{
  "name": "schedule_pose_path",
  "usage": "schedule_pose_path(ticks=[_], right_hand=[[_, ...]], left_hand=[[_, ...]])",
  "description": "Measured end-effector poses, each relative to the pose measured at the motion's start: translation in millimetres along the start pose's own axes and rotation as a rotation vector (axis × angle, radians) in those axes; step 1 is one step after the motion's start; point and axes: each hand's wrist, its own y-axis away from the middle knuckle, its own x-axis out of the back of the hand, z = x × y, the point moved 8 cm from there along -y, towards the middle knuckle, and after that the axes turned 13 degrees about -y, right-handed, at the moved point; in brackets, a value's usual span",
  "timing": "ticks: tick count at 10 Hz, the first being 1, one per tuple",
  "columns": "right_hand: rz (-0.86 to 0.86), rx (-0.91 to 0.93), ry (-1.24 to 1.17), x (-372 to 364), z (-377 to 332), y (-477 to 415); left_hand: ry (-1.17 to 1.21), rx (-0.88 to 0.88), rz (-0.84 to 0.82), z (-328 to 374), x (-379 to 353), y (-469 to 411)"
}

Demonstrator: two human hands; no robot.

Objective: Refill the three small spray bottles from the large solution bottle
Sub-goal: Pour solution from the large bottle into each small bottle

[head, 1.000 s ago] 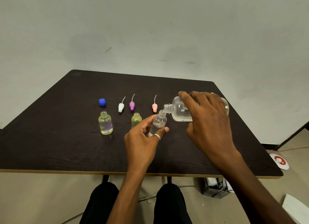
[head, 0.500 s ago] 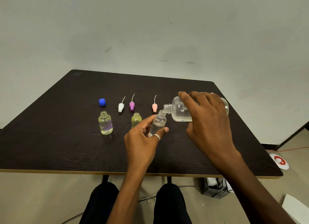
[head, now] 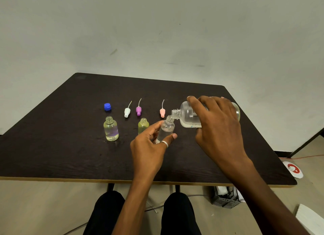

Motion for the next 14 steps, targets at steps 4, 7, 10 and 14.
schedule_pose_path(ticks=[4, 7, 10, 14], right_hand=[[0.007, 0.004, 0.006, 0.6, 0.5, -0.3], [-0.002, 0.001, 0.002, -0.7, 1.2, 0.0], [0.009, 0.006, -0.002, -1.2, 0.4, 0.2], [0.015, 0.005, -0.003, -1.0, 0.7, 0.5]], left_hand=[[0.019, -0.004, -0.004, 0.4, -0.9, 0.4], [0.015, -0.013, -0.003, 2.4, 0.5, 0.8], [0.022, -0.004, -0.004, 0.9, 1.0, 0.5], [0.016, 0.015, -0.01, -1.3, -0.4, 0.4]])
